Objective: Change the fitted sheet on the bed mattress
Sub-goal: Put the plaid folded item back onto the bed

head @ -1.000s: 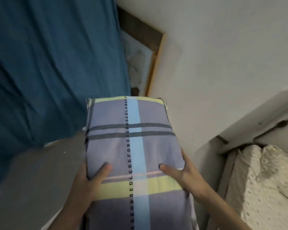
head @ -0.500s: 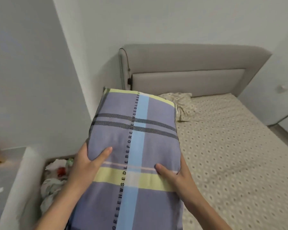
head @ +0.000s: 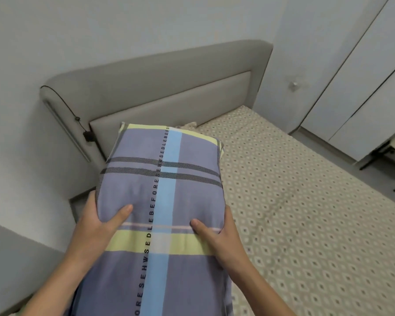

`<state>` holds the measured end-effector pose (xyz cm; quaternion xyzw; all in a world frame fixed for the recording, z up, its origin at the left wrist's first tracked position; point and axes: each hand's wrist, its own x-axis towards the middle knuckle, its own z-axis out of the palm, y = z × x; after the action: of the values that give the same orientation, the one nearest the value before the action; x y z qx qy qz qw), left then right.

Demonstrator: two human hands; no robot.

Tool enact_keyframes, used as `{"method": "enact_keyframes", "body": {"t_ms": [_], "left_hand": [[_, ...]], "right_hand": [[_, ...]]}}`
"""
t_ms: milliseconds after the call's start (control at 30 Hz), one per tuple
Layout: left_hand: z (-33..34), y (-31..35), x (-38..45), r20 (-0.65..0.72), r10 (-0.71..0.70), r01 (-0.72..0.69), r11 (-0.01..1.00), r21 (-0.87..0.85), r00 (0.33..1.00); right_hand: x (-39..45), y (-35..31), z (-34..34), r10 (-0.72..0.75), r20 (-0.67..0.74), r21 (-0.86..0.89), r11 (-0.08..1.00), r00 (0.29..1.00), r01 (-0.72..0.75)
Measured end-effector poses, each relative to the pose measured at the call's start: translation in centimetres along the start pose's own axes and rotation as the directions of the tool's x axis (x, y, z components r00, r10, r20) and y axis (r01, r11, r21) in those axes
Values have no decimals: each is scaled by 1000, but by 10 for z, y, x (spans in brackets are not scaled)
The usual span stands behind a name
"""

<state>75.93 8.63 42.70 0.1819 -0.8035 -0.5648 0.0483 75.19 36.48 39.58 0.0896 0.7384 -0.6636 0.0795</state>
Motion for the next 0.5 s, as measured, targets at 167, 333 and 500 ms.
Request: {"method": "enact_keyframes", "body": {"t_ms": [167,333,500], "left_hand": [[2,1,109,104,69,-85,984,159,992],[-9,6,215,211,92,-171,904,393,973],[16,23,297,311,98,-256,814,521,945]], "right_hand": [[72,-13,46,-11,-142,-23,1000,990,7],[130,-27,98,-5,-273,-16,1000,962,1],[173,-28,110,33,-354,19,999,935,-28]]}}
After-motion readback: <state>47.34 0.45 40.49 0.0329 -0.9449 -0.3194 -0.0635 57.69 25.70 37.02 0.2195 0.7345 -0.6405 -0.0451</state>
